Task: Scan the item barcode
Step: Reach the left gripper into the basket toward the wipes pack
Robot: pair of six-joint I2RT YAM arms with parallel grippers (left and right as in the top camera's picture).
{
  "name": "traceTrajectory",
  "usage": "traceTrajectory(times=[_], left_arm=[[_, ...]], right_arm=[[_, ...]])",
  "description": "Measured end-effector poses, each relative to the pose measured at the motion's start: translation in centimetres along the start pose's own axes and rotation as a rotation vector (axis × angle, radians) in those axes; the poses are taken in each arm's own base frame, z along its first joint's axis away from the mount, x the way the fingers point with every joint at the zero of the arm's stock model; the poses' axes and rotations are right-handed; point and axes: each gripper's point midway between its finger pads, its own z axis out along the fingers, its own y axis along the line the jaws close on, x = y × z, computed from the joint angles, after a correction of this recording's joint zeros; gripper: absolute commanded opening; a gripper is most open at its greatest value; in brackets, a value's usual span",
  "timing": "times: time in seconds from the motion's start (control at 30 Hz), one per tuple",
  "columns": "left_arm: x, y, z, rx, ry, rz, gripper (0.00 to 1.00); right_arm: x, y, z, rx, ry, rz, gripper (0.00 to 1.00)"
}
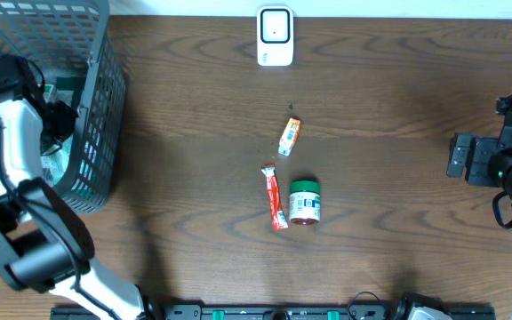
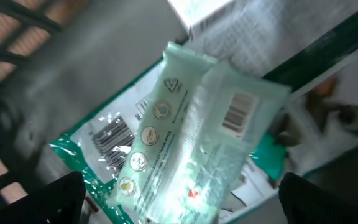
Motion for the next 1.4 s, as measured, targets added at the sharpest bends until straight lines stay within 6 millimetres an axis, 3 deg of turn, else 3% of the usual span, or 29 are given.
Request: traceTrajectory(times=[0.17, 0.23, 0.27, 0.33, 0.37, 0.53, 0.63, 0.77, 0.87, 0.9, 1.0, 1.1, 1.17, 1.27, 1.3, 1.33, 1.4], left_arm=[[2.1, -0.8, 4.2, -0.005, 0.124, 0.044, 0.99], [2.6, -1.1, 4.9, 0.011, 0.154, 0.054, 0.94], [2.6, -1.2, 4.9, 0.020, 0.157, 0.054, 0.83], [2.7, -1.4, 5.0, 0.041, 0.166, 0.059, 0.45], [2.8, -1.7, 4.9, 0.053, 0.169, 0.065, 0.33], [2.4, -1.9, 4.0, 0.077, 0.157, 0.080, 0.29], [0.4, -1.0, 0.5, 0.109, 0.060, 0.047, 0.31], [-2.7, 0.6, -7.5, 0.179, -0.157, -0.008, 0.36], [-3.6, 2.3, -17.9, 0.281, -0.401, -0.063, 0.38], [-2.9, 2.3, -21.4, 0.346, -0.465, -0.063, 0.38], [0.3, 1.1, -26.8, 0.494, -0.525, -0.008, 0.38], [4.2, -1.1, -29.5, 0.601, -0.502, 0.087, 0.38], [8.8, -4.4, -30.9, 0.707, -0.431, 0.235, 0.38], [12.1, -7.2, -30.1, 0.739, -0.363, 0.351, 0.38], [14.0, -8.6, -29.0, 0.741, -0.310, 0.414, 0.38], [17.2, -10.8, -26.0, 0.712, -0.211, 0.511, 0.38], [19.2, -12.2, -23.5, 0.679, -0.140, 0.568, 0.38]], right_arm=[[0.0, 0.0, 0.0, 0.000, 0.000, 0.000, 0.99], [0.0, 0.0, 0.0, 0.000, 0.000, 0.000, 0.99], [0.0, 0.0, 0.0, 0.000, 0.000, 0.000, 0.99], [0.0, 0.0, 0.0, 0.000, 0.000, 0.000, 0.99], [0.0, 0.0, 0.0, 0.000, 0.000, 0.000, 0.99], [0.0, 0.0, 0.0, 0.000, 0.000, 0.000, 0.99], [0.0, 0.0, 0.0, 0.000, 0.000, 0.000, 0.99], [0.0, 0.0, 0.0, 0.000, 0.000, 0.000, 0.99], [0.0, 0.0, 0.0, 0.000, 0.000, 0.000, 0.99], [0.0, 0.0, 0.0, 0.000, 0.000, 0.000, 0.99], [0.0, 0.0, 0.0, 0.000, 0.000, 0.000, 0.99], [0.0, 0.0, 0.0, 0.000, 0.000, 0.000, 0.99], [0.0, 0.0, 0.0, 0.000, 0.000, 0.000, 0.99], [0.0, 0.0, 0.0, 0.000, 0.000, 0.000, 0.99], [0.0, 0.0, 0.0, 0.000, 0.000, 0.000, 0.99], [0.0, 0.0, 0.0, 0.000, 0.000, 0.000, 0.99], [0.0, 0.0, 0.0, 0.000, 0.000, 0.000, 0.99]])
